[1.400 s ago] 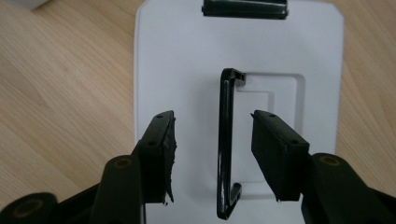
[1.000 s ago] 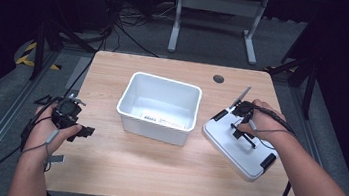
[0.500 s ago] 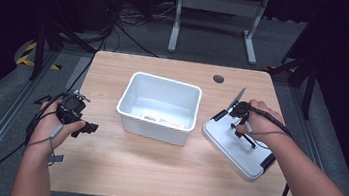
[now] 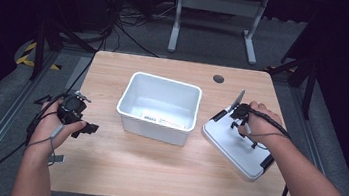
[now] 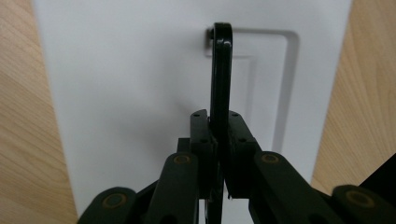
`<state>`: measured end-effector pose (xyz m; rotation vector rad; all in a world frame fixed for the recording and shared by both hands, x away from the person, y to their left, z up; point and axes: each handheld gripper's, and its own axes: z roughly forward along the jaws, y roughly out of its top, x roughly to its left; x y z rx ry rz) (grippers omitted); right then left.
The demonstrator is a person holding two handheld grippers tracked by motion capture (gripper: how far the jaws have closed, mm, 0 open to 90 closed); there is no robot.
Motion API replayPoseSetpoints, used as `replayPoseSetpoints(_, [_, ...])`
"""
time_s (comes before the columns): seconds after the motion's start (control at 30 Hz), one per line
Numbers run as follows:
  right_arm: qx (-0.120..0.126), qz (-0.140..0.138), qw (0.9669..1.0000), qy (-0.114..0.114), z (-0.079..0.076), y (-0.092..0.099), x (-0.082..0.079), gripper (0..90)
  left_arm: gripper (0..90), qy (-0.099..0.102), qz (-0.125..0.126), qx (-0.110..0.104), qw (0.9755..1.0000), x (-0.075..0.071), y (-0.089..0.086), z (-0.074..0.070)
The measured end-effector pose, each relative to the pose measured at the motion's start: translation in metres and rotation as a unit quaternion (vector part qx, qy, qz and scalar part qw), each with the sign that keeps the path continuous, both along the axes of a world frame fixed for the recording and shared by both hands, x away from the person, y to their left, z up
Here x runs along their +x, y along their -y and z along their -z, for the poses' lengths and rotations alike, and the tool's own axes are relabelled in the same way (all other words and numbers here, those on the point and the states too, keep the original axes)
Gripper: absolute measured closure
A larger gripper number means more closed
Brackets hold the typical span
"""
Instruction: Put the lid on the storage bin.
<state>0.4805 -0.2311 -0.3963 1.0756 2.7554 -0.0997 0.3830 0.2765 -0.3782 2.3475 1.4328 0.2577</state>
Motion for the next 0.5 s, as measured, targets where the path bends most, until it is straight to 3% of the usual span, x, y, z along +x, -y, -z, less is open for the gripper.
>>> replayPoseSetpoints(0.23, [0.013, -0.005, 0.9997, 0.021, -0.013, 0.006, 0.002, 84.7, 26.7, -0.001, 0.006, 0.001, 1.0, 0.002, 0.004, 0.0])
replayPoseSetpoints(0.5, [0.03, -0.008, 0.9984, 0.047, -0.043, 0.011, -0.001, 84.7, 26.7, -0.006, 0.004, 0.003, 1.0, 0.001, 0.003, 0.002])
